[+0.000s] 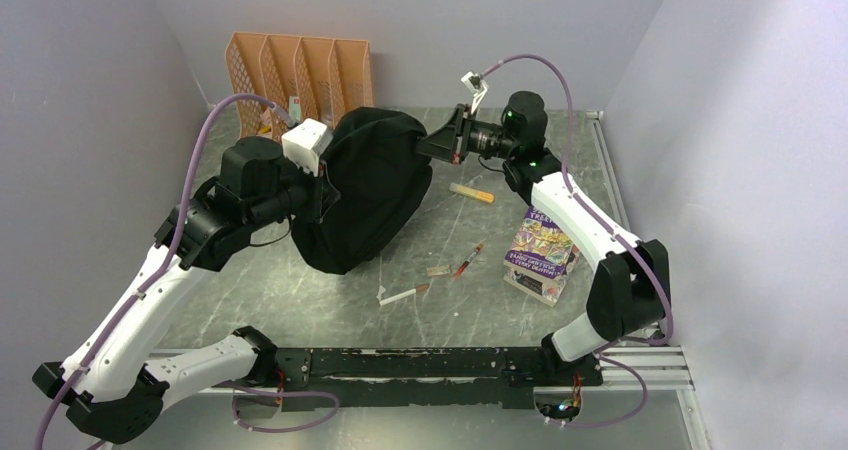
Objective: Pack the student bag
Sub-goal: Unzip the student bag at the center of the board.
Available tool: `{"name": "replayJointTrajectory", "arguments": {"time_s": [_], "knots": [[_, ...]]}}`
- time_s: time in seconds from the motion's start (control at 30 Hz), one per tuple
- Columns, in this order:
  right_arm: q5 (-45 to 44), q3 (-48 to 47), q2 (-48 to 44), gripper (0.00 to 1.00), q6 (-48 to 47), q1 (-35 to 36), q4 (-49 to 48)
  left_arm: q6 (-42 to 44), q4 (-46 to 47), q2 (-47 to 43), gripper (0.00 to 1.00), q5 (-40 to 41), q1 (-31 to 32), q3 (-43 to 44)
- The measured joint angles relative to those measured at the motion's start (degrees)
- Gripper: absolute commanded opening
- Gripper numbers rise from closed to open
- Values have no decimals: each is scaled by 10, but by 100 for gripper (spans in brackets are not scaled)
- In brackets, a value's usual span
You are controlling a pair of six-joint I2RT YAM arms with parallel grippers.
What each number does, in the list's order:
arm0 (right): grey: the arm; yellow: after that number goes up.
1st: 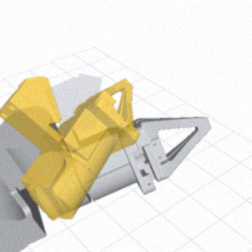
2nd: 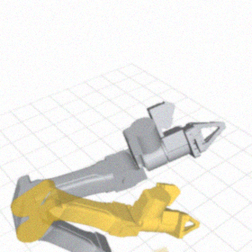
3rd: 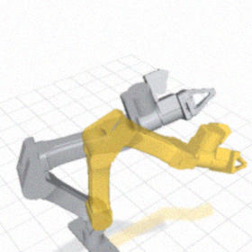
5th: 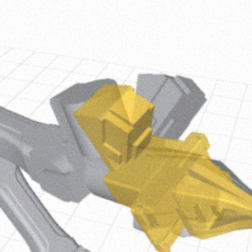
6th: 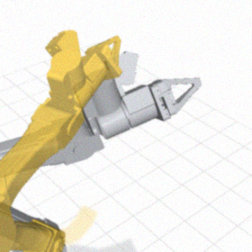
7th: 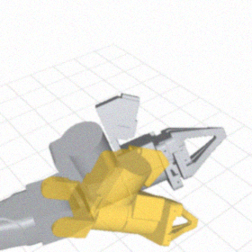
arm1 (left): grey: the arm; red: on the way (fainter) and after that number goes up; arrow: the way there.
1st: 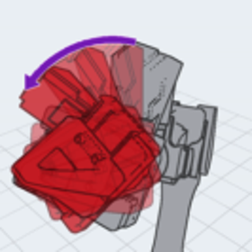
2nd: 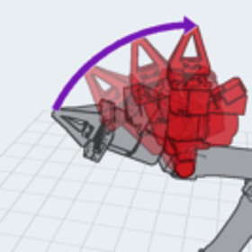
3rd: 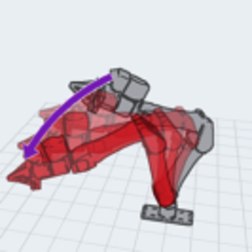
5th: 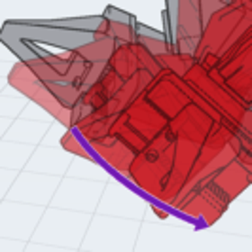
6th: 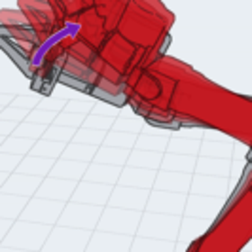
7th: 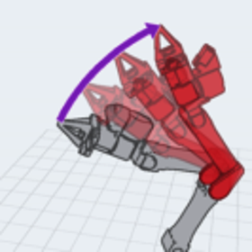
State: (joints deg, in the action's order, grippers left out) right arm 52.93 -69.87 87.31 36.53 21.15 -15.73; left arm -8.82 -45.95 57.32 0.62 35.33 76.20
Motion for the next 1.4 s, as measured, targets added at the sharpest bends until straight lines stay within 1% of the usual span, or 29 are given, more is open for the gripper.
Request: {"name": "replayJointTrajectory", "arguments": {"time_s": [0.03, 0.1, 0.23, 0.4, 0.73, 0.8, 0.87, 0.93, 1.0, 1.03, 1.1, 1.23, 1.27, 1.33, 1.4], "knots": [[0, -8, 0, 0, -10, 6, 9, 0, 1, 0, 28, -1, 0, 0], [0, -27, -2, 0, -31, 21, 24, -1, 4, 0, 34, -4, 0, -2], [1, -38, -21, 0, -55, 35, 35, -4, 20, 0, 42, -10, 0, -3], [5, -49, -32, 0, -67, 37, 42, -7, 33, -1, 56, -15, 0, -3], [-10, -74, -41, 0, -105, 52, 98, -14, 50, -14, 77, -17, 0, -7], [-16, -74, -44, 0, -110, 52, 105, -16, 55, -18, 86, -17, 0, -7], [-24, -74, -48, 0, -113, 52, 110, -19, 57, -22, 88, -15, 0, -6], [-34, -74, -51, 0, -119, 52, 117, -24, 59, -27, 85, -13, 0, -6], [-41, -75, -54, 0, -124, 52, 126, -26, 60, -32, 78, -8, 0, -6], [-45, -75, -55, 0, -127, 52, 130, -28, 61, -35, 74, -5, 0, -6], [-51, -75, -58, 0, -133, 52, 140, -32, 63, -37, 56, 0, 0, -6], [-69, -75, -66, 0, -146, 53, 161, -40, 71, -36, 13, 6, 0, -6], [-75, -75, -68, 0, -149, 53, 167, -40, 73, -36, 6, 6, 0, -6], [-98, -75, -76, 8, -158, 54, 184, -39, 75, -33, 5, 7, 0, -6], [-122, -75, -85, 24, -163, 54, 199, -40, 77, -30, 5, 6, 0, -6]]}}
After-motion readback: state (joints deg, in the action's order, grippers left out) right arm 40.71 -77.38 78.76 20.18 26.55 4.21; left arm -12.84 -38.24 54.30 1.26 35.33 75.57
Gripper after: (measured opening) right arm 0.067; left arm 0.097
